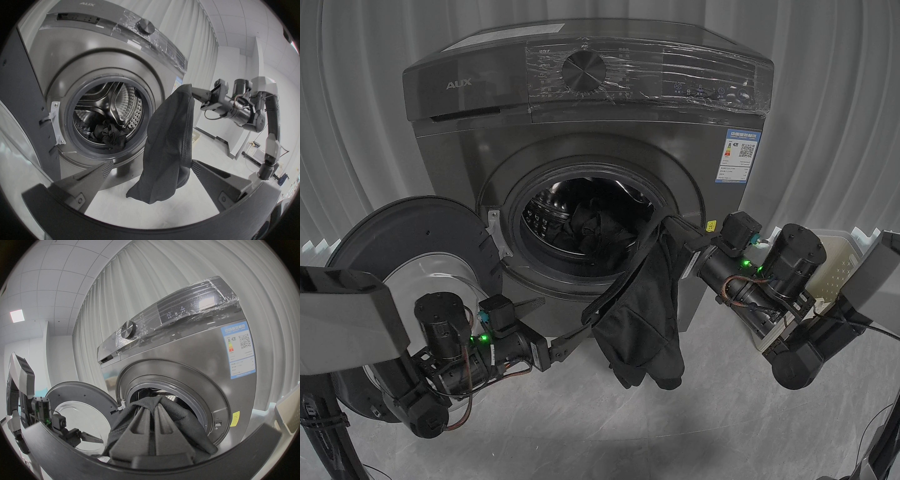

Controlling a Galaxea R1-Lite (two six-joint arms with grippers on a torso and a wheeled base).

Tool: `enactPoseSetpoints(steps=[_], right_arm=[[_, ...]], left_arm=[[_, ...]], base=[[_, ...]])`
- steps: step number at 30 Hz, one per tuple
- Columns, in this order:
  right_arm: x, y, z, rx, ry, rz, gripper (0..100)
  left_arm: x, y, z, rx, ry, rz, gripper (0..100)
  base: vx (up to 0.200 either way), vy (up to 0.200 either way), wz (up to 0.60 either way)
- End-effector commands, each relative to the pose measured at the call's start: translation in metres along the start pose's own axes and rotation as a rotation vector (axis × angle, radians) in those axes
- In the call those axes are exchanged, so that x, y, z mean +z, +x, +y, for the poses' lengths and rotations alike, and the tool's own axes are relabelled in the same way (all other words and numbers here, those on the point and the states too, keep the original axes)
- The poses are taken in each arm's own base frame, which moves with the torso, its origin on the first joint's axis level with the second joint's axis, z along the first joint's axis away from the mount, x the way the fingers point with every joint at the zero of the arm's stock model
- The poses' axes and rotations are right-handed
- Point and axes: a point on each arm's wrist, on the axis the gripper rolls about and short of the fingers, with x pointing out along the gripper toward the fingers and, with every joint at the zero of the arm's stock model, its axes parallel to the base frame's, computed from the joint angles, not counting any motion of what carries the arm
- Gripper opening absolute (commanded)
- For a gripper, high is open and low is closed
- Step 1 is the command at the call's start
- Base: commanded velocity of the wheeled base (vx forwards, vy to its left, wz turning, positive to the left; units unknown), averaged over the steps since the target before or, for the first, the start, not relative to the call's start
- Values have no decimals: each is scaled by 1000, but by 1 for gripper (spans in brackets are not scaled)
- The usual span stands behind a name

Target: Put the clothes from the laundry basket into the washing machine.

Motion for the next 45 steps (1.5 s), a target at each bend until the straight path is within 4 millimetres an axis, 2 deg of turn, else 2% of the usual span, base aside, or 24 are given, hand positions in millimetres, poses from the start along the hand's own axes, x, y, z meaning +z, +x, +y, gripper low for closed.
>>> enactPoseSetpoints(steps=[1, 6, 10, 13, 17, 26, 28, 33, 40, 45], right_arm=[[-18, 13, 0, -19, 7, 14, 0], [-21, 19, -1, -28, 18, 7, 0], [-24, 23, -3, -37, 17, 6, 0], [-23, 28, -7, -56, 14, -12, 0], [-20, 30, -7, -56, 14, -25, 0], [-20, 28, 10, -16, 26, -22, 0], [-19, 27, 10, -16, 26, -24, 0], [-18, 24, 8, -19, 25, -18, 0], [-17, 23, 3, -34, 22, -17, 0], [-18, 23, -1, -44, 20, -15, 0]], left_arm=[[-27, 24, 7, 50, 4, 52, 100], [-33, 22, 7, 73, 6, 78, 100], [-36, 18, 2, 40, 10, 98, 100], [-39, 11, -6, -47, 11, 128, 100], [-42, 10, -6, -67, 13, 143, 100], [-48, 58, 12, 53, 33, 49, 100], [-45, 67, 18, 68, 39, 16, 100], [-24, 71, 32, 100, 42, -66, 100], [21, 55, 24, 56, -39, -182, 100], [29, 47, 20, -2, -38, -186, 100]], base=[[0, 0, 0], [0, 0, 0], [0, 0, 0], [0, 0, 0], [0, 0, 0], [0, 0, 0], [0, 0, 0], [0, 0, 0], [0, 0, 0], [0, 0, 0]])
